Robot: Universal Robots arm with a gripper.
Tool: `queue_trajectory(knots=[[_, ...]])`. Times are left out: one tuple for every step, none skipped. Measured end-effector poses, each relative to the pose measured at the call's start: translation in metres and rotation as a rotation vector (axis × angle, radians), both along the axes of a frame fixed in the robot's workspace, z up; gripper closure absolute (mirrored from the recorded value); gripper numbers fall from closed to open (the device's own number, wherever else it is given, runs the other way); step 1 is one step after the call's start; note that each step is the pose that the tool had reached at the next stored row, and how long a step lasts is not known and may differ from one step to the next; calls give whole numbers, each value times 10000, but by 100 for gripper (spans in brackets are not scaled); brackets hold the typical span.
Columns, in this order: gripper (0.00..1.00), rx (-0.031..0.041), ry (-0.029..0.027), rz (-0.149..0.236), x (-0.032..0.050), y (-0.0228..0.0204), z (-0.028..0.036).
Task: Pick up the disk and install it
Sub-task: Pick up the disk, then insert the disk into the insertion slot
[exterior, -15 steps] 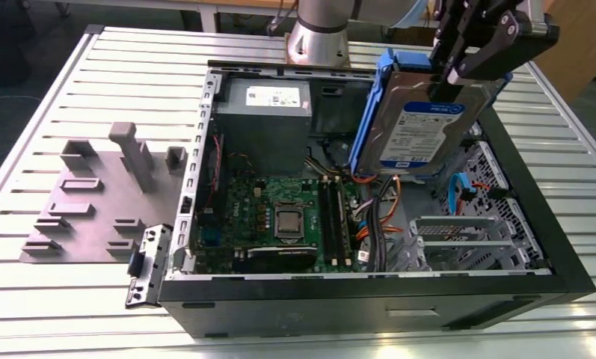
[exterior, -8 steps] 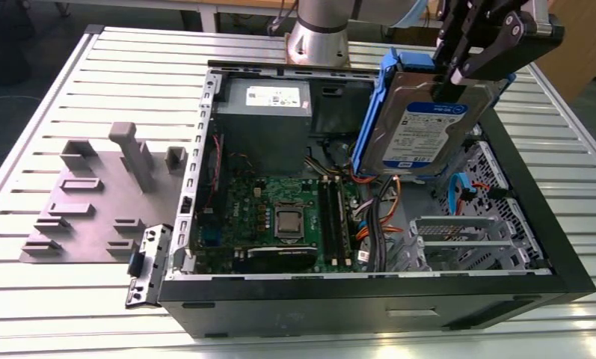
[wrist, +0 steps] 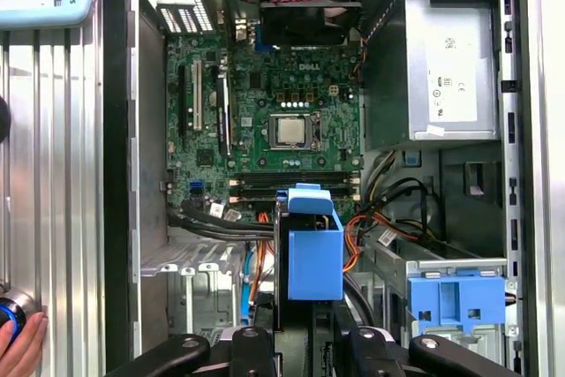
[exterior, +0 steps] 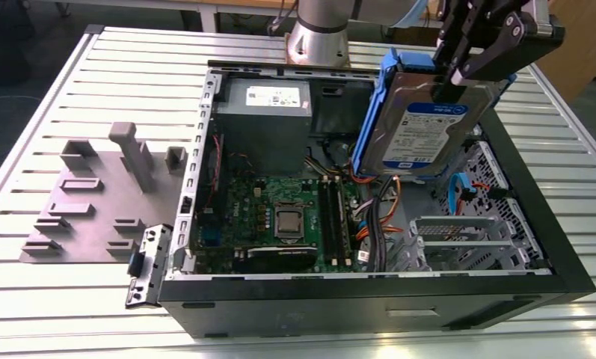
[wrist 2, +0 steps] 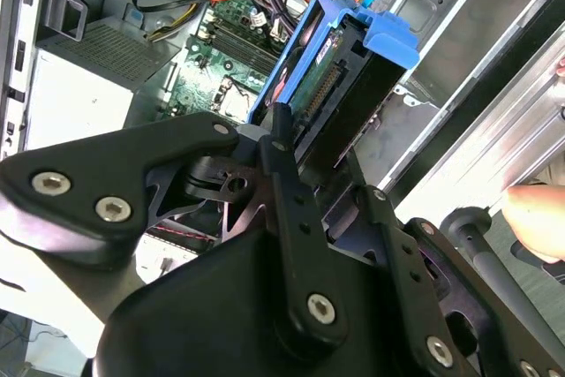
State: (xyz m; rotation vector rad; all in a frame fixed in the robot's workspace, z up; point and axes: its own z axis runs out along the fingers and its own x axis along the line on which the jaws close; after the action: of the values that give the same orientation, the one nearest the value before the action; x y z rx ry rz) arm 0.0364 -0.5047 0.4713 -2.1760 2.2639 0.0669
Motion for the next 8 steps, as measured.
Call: queue_trajectory(knots=[[65, -1, 0, 0, 0, -7, 1], [65, -1, 0, 1, 1, -18, 1], [65, -1, 0, 0, 0, -32, 0], [65, -3, -1, 0, 0, -46, 1], [65, -4, 0, 0, 1, -64, 2], [65, -3, 0, 0, 1, -83, 1], [65, -1, 0, 0, 0, -104, 1], [65, -1, 0, 0, 0, -126, 0]])
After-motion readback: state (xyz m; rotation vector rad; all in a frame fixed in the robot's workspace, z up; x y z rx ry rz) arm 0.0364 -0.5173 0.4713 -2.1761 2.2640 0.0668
